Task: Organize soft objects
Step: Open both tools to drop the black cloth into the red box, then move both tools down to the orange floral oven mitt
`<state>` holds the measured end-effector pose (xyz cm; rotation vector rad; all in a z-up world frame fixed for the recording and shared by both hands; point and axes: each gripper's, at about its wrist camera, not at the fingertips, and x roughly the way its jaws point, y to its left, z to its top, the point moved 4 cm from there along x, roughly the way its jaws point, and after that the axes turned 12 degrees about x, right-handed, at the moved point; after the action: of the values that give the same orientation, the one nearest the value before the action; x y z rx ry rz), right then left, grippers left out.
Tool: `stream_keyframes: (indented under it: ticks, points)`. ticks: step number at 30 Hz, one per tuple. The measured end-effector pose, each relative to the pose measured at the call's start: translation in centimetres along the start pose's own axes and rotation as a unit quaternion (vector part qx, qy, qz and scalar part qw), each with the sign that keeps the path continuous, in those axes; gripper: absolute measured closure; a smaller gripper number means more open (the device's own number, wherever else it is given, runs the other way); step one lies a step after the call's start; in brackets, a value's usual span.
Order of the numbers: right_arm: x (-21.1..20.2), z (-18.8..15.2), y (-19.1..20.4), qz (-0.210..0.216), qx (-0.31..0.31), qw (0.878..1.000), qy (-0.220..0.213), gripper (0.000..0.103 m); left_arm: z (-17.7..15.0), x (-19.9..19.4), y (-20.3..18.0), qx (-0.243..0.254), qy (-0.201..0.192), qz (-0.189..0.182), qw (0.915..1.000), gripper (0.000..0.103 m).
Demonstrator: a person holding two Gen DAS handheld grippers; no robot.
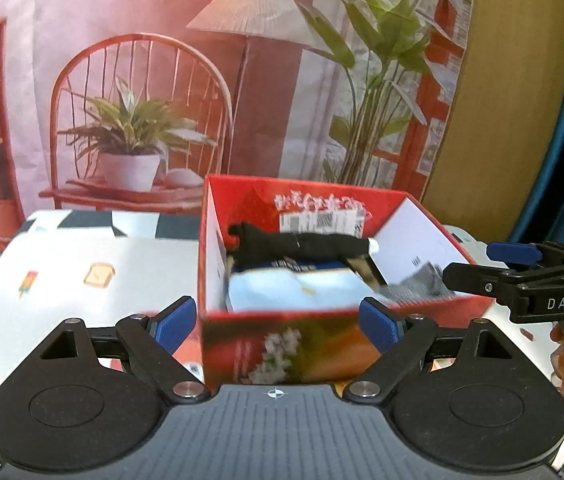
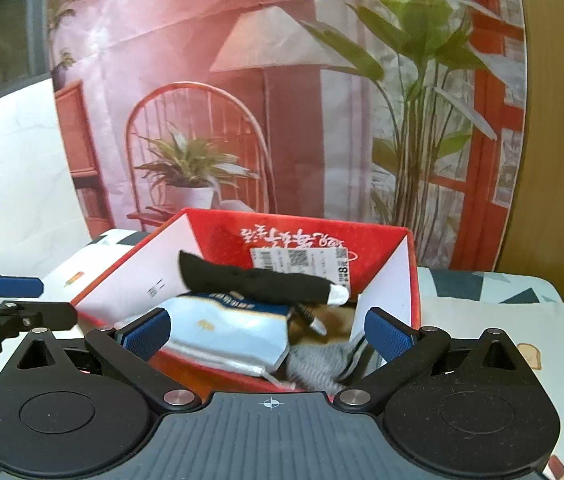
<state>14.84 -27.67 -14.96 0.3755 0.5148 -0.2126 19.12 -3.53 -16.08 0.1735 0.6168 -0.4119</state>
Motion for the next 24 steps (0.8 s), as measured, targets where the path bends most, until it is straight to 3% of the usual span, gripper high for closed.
stream_keyframes:
  ticks: [8, 15, 24]
  points:
    - [-2.8, -4.5, 0.1, 0.012, -0.003, 1.0, -0.013, 0.001, -3.9, -1.5, -1.7, -0.011, 0.013, -0.012, 0.9998, 0.015]
    - [-2.7, -9.7, -0.4, -0.001, 0.004, 1.0, 0.02, 0.006, -7.4, -1.5, -2.7, -0.028, 0.036, -0.025, 0.9986, 0.017]
    - [-2.1, -15.7, -0.4, -0.011, 0.017, 0.999, 0.048, 0.01, -10.8, -1.4, -3.0, -0.045, 0.052, -0.04, 0.9968, 0.034]
